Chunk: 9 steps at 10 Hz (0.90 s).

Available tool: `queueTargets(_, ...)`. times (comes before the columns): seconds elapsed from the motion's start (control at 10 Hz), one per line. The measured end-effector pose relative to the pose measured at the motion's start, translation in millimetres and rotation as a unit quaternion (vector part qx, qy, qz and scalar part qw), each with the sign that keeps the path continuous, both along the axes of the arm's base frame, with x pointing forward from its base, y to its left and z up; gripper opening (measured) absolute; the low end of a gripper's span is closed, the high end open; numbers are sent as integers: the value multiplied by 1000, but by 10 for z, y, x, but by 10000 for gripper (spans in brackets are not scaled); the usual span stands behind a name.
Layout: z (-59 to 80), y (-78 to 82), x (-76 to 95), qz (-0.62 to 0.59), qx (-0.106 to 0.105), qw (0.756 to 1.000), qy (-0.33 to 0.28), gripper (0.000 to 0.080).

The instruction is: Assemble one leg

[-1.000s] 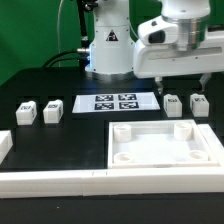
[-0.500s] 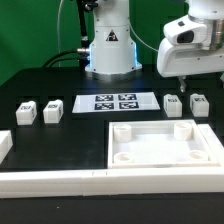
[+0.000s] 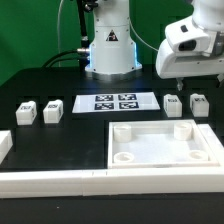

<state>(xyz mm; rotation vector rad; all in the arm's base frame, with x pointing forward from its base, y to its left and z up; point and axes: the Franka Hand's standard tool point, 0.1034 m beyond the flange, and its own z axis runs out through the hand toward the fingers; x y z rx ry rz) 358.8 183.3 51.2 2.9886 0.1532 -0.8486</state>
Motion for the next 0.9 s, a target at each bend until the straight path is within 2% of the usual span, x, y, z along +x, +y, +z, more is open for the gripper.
queueTargets(0.2,21,29,-33,8,-18,995,101,649)
queueTargets(0.3,1,43,2,10,-24,989,145,649)
queueTargets(0.5,-57,75,113,7,-21,988,154,649)
queueTargets(0.9,-248,121,184,2,-16,988,157,649)
